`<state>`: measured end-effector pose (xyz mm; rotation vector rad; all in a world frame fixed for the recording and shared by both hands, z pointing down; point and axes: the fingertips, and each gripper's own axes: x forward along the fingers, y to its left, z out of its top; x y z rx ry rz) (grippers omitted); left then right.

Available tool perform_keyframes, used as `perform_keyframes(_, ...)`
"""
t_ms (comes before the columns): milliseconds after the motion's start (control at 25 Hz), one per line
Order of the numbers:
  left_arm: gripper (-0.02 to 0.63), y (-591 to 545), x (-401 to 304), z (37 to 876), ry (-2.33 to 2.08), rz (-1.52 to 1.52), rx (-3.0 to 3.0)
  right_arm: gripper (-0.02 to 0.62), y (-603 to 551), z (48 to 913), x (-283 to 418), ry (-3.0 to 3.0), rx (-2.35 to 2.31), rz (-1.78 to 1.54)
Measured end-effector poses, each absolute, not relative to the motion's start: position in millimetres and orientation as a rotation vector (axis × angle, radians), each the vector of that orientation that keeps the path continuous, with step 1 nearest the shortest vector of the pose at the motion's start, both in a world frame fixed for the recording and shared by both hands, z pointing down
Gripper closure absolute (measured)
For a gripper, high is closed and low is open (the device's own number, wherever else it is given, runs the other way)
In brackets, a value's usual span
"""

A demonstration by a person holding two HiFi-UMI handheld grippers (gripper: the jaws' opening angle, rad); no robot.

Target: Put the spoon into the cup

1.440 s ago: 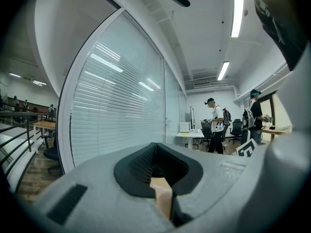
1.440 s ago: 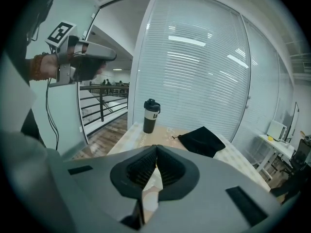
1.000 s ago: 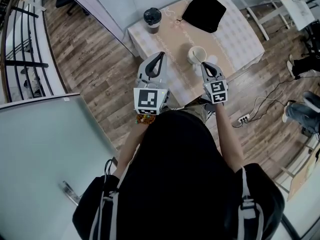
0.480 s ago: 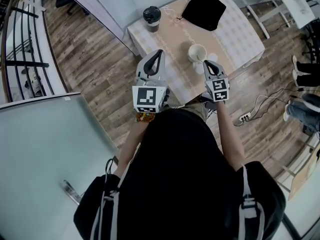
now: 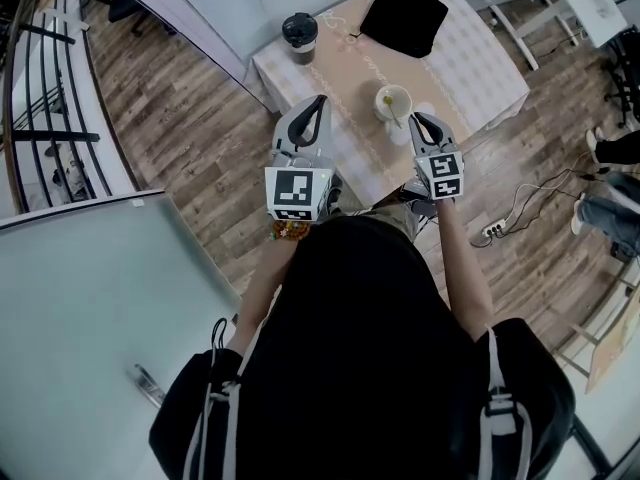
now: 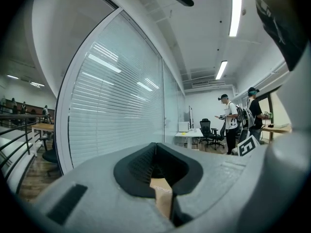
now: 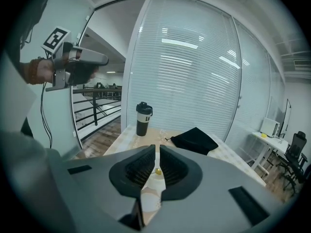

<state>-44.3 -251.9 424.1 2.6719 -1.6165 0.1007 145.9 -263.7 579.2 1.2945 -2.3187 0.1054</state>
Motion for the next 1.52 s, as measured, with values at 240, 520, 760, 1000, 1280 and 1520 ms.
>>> perform_keyframes(240, 0.589, -265, -27, 409, -1.563, 0.086, 2.76, 0.586, -270, 550, 151, -2.338, 1.342, 0.057)
perform_keyframes(520, 0.589, -289, -4, 380, -1.521, 0.026, 2.854, 0.586, -278, 503, 147, -2.375, 1.396, -0.044)
perform_keyframes(760, 0.589, -300, 19, 348, -1.488, -0.048, 2.934, 0.586, -277, 447, 134, -2.44, 1.436, -0.175)
perform_keyframes(1000, 0.589, -302, 27, 322, -1.508, -0.103, 2.922, 0.586, -272, 380, 118, -2.508, 1.486, -0.321)
perform_keyframes(1280, 0.589, -294, 26, 302, -1.533, -0.181, 2.912, 0.586, -264, 314, 119, -2.567, 1.577, -0.558)
perform_keyframes(1520, 0.589, -285, 31, 311, -1.52, -0.198, 2.903, 0.586, -256, 316, 119, -2.542, 1.654, -0.615)
